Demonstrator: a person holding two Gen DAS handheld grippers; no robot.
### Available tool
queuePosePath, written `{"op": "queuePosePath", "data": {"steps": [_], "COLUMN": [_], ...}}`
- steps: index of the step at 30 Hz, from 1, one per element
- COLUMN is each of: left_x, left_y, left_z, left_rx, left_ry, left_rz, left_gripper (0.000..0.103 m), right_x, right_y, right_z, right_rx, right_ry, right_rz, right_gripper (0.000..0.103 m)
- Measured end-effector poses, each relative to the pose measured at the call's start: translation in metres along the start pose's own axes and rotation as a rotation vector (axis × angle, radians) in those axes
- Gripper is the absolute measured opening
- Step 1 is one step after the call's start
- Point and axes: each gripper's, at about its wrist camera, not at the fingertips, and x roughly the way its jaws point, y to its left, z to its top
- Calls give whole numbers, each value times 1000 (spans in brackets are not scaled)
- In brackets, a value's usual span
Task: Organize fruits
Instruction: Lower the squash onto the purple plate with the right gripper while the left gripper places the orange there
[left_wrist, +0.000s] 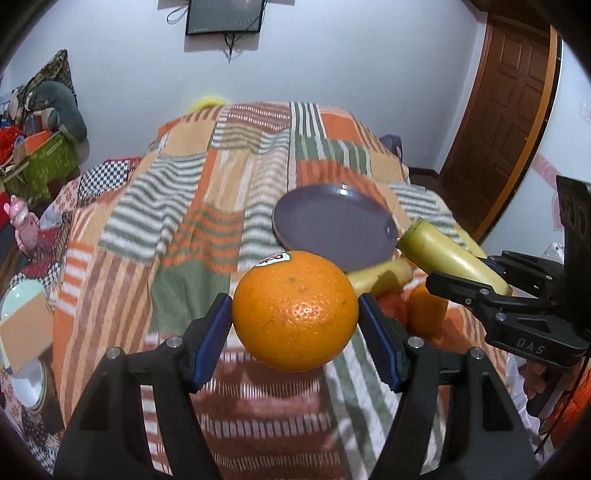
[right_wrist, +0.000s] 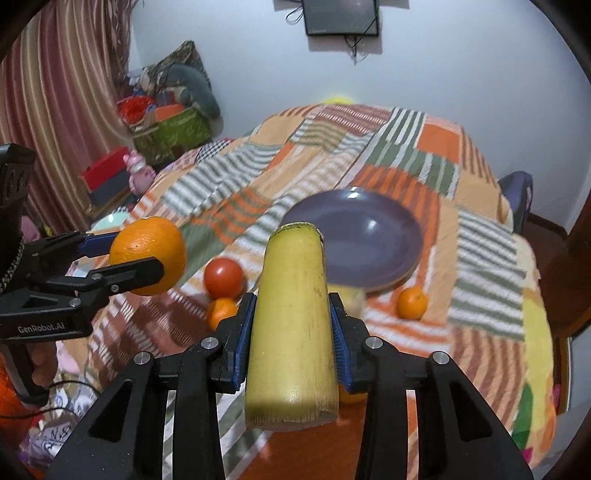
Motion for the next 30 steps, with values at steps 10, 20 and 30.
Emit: {"op": "queuePosePath", "data": {"steps": [10,20,30], "left_x": [10,45,93], "left_y": [-5,-6,-9], "left_z": [45,80,103], "left_rx": [16,24,47], "left_ry": [-54,-50,-9], "left_rz": [14,16,14], "left_gripper": [69,69,69], "right_x": [1,20,57], "right_y": [-31,-55,-62], "right_z": [27,52,70], "right_rx": [41,64,42], "right_ry": [-73,-114,-86], "right_rz": [-39,-43,-28], "right_gripper": [34,34,34]}}
